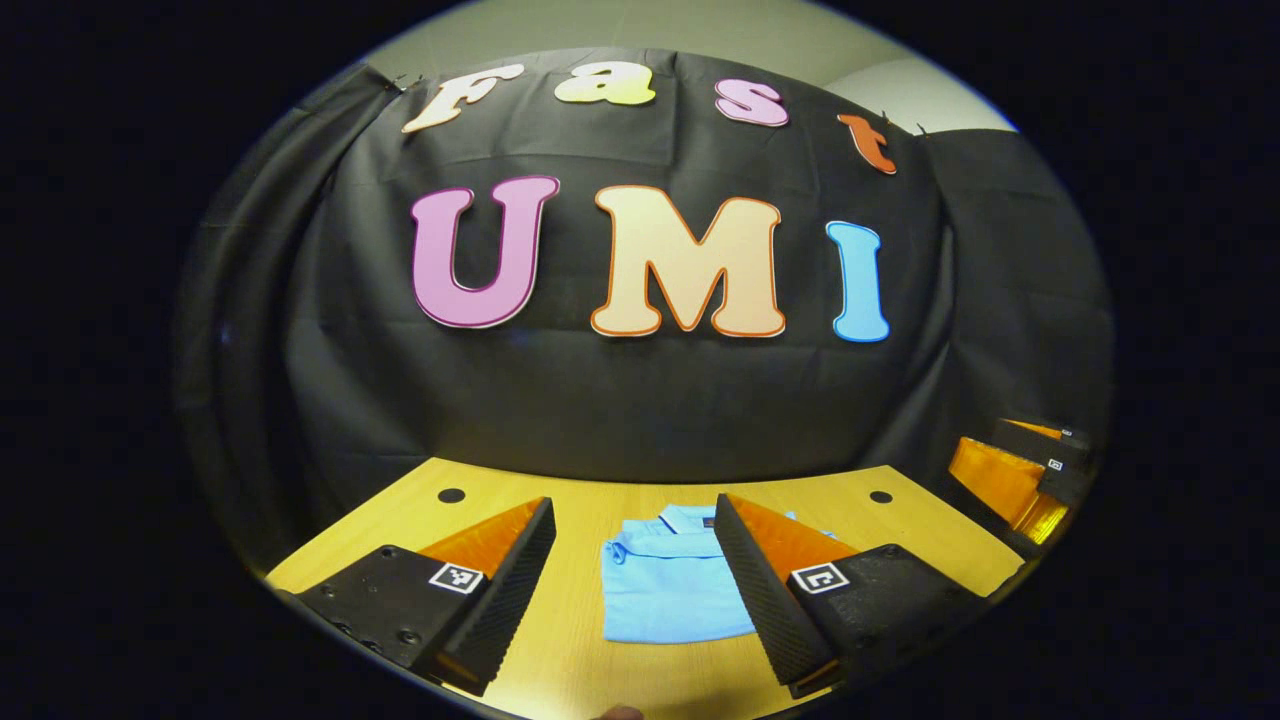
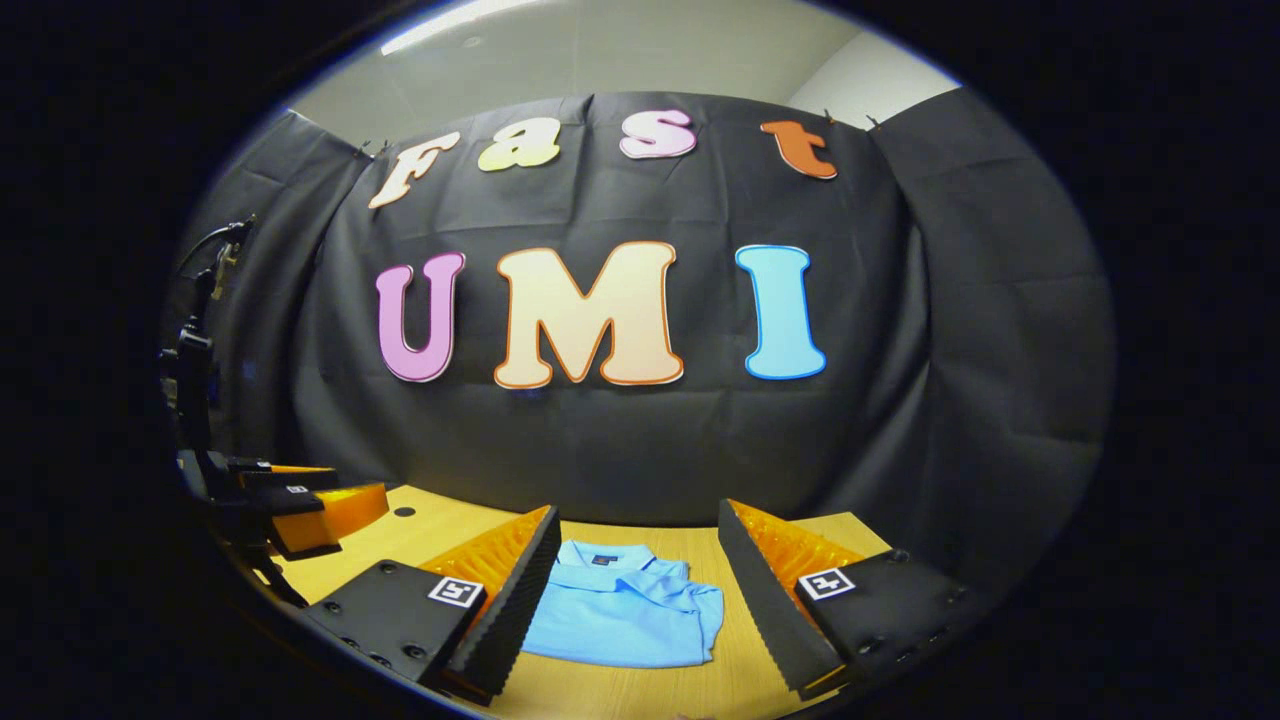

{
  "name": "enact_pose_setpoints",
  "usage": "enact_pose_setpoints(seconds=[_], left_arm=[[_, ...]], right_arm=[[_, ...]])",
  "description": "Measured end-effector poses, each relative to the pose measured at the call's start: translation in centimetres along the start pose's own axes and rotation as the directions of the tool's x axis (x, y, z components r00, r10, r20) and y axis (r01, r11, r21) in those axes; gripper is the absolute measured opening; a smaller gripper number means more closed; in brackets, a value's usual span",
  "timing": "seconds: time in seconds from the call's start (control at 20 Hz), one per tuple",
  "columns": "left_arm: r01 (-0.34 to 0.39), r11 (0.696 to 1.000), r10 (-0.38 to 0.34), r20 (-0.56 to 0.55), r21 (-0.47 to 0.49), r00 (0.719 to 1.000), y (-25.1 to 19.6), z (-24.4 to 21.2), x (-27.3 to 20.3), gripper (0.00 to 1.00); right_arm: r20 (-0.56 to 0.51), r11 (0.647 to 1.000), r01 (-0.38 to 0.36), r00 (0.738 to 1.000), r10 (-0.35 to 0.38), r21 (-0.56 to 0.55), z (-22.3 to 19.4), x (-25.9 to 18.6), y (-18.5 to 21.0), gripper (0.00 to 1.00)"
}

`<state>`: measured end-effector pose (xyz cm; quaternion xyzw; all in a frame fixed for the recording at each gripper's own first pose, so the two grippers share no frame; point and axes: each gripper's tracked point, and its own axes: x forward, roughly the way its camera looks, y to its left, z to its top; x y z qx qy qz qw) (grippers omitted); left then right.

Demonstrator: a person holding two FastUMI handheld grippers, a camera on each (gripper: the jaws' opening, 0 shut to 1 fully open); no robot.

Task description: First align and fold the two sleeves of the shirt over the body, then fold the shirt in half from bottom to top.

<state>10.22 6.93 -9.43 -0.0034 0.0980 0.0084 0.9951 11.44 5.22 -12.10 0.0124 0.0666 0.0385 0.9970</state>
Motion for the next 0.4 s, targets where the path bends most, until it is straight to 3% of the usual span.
enact_pose_setpoints(seconds=[0.4], left_arm=[[-0.004,1.0,0.003,0.043,0.02,0.999,-1.3,2.3,-2.3,0.95]], right_arm=[[0.006,1.0,-0.006,1.0,0.006,0.02,1.2,-2.9,-0.2,0.98]])
